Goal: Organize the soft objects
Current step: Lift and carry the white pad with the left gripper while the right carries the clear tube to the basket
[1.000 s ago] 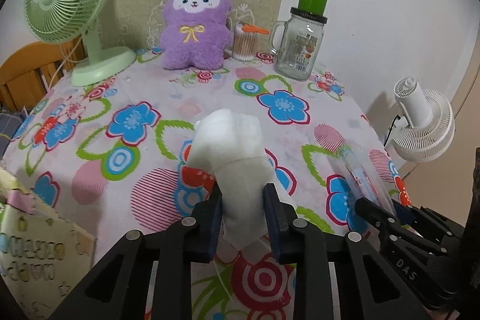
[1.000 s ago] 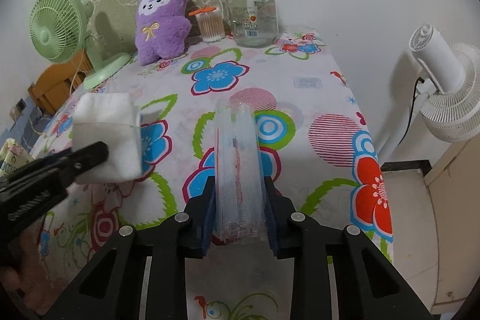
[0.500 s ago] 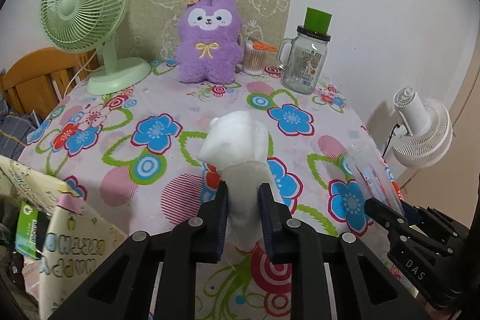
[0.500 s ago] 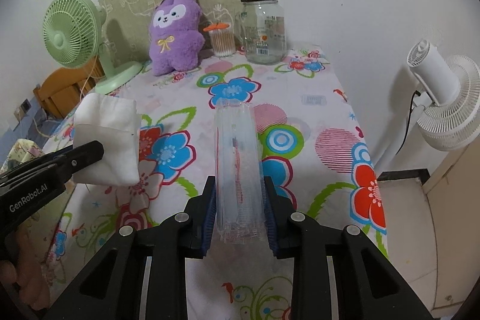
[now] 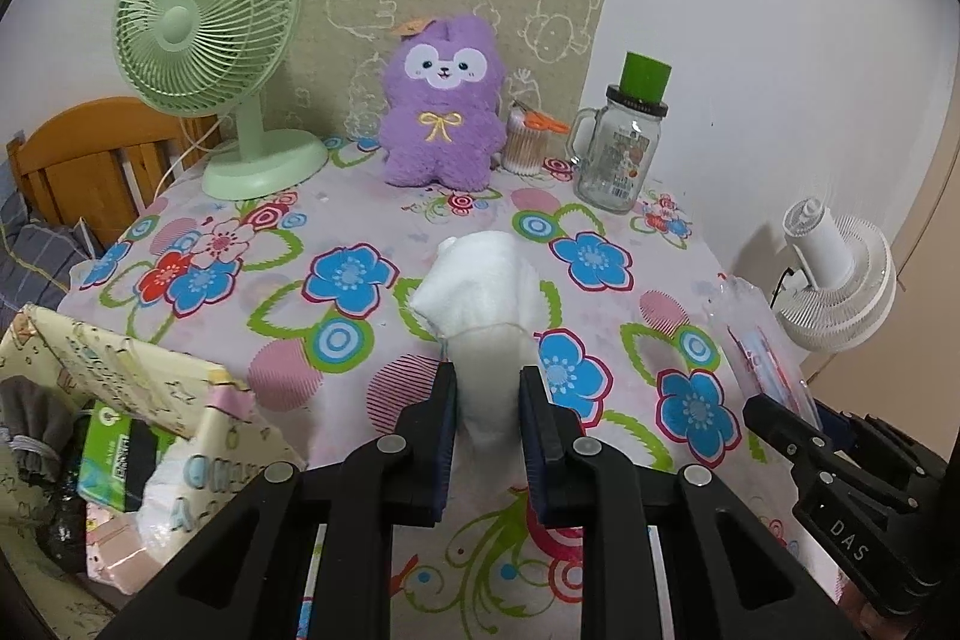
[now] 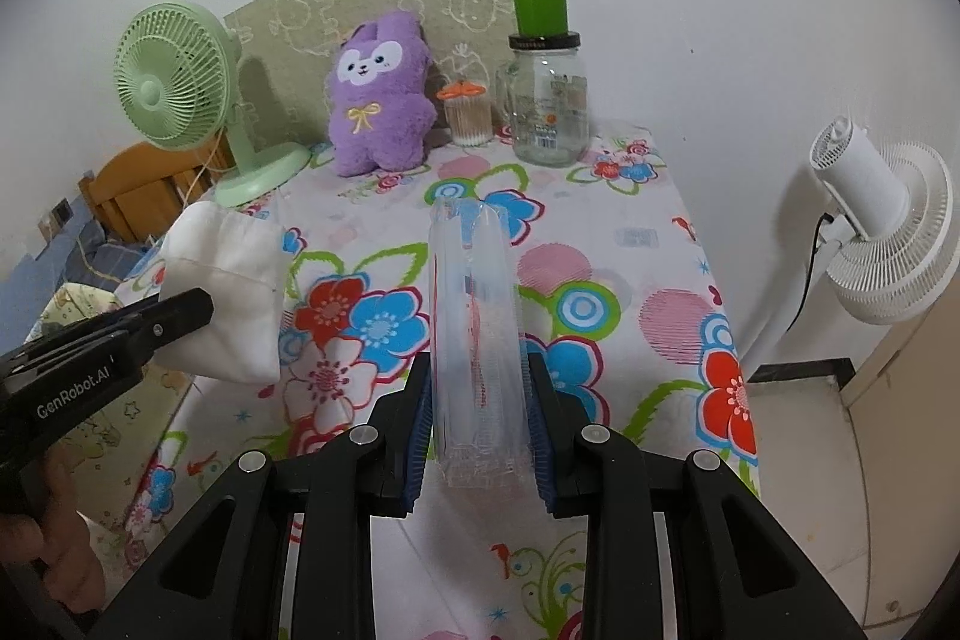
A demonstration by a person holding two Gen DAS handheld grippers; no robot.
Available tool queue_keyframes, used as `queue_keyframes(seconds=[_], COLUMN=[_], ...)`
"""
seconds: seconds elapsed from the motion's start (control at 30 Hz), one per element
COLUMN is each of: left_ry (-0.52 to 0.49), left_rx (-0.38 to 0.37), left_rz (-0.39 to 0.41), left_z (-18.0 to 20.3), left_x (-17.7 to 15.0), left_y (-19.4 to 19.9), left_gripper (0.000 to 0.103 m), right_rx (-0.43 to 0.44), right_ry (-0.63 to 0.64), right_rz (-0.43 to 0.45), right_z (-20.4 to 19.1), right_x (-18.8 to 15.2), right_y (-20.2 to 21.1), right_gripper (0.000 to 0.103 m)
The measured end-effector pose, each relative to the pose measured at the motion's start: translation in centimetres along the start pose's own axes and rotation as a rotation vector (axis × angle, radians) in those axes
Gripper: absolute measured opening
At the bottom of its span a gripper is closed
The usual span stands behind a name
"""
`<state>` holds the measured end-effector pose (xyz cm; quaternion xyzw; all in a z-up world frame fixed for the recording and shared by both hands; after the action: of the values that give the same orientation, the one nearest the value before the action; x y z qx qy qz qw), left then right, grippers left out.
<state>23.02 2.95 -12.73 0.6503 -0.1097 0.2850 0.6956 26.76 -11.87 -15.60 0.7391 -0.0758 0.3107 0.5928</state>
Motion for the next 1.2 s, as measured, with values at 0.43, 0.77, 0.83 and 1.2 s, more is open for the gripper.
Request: queue_keyframes(seconds=[0.43, 0.77, 0.83, 1.2], left_ry=[0.012, 0.012, 0.015, 0.034], left_rx=[-0.012, -0.038, -0.041, -0.053], left_rz=[0.026, 0.047, 0.055, 0.099], left_z=[-1.2, -1.7, -1.9, -3.7], left_x=[-0.8, -1.3, -1.5, -1.8], left_y=[2.7, 4.7, 5.2, 8.2], left_gripper=[0.018, 0.016, 0.016, 0.016], right_rx=[0.001, -0.006, -0.004, 0.004], right_ry=[0.022, 0.048, 0.057, 0.118], right_rz=[0.033, 0.055, 0.061, 0.093], right_z=[-1.6, -3.4, -3.8, -7.7], right_x=[-0.1, -0.2, -0.2, 0.2], right_y=[2.5, 4.3, 4.7, 6.8], right_gripper=[0.031, 0.031, 0.031, 0.031])
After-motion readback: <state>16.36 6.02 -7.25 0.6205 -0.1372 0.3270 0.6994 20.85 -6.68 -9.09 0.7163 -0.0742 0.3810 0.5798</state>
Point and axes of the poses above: each gripper's, at about its wrist camera, not at the fingertips, and y roughly against the way its jaws point, z to its right, x to its top, the point moved 6 cm from there along -y, roughly the way its jaws point, and after that the axes turned 14 degrees about -z, right-handed, at the moved point
